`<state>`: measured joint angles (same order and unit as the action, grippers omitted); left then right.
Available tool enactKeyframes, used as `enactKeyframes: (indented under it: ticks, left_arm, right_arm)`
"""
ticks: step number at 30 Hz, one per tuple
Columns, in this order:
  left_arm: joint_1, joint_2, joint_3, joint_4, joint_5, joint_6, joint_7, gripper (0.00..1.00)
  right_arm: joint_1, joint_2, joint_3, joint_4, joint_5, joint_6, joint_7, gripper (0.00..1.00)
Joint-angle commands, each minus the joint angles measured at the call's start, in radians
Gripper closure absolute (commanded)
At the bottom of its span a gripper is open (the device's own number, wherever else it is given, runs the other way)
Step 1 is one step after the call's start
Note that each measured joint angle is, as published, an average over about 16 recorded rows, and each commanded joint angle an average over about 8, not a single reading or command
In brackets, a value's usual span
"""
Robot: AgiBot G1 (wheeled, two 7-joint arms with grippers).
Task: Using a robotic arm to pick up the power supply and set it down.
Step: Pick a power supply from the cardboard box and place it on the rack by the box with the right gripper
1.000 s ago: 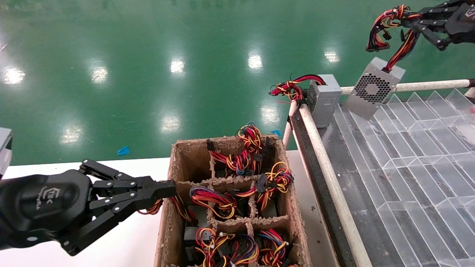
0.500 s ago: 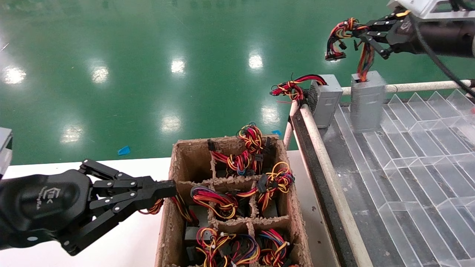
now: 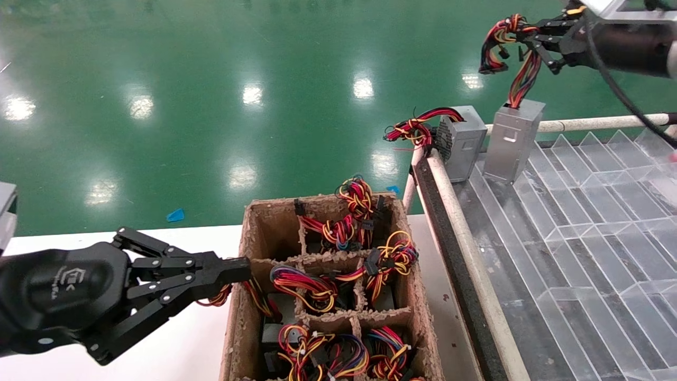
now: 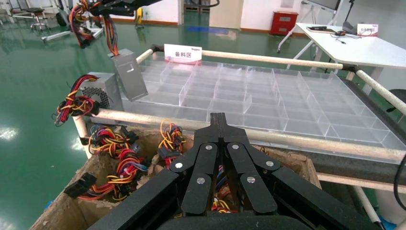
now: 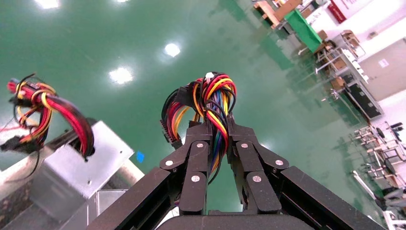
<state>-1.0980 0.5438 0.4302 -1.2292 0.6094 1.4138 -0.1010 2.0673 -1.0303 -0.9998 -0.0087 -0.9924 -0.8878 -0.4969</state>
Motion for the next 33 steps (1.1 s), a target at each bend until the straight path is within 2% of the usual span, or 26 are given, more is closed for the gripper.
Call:
enactKeyframes:
  ticks: [1, 6, 20, 33]
  left_arm:
    - [0.0, 0.0, 0.0, 0.0, 0.0, 0.0, 0.0, 1.0]
    - [0.0, 0.0, 0.0, 0.0, 0.0, 0.0, 0.0, 1.0]
    - [0.0, 0.0, 0.0, 0.0, 0.0, 0.0, 0.0, 1.0]
    - [0.0, 0.0, 0.0, 0.0, 0.0, 0.0, 0.0, 1.0]
  right_arm:
    - [-0.007, -0.007, 0.006, 0.0, 0.008, 0.021, -0.001, 1.0]
    - [-0.03, -0.029, 0.02, 0.006, 0.029, 0.039, -0.002, 1.0]
    - [-0.049, -0.059, 0.042, 0.017, 0.06, 0.031, -0.005, 1.0]
    - [-0.107, -0.058, 0.075, 0.001, 0.107, 0.121, -0.022, 1.0]
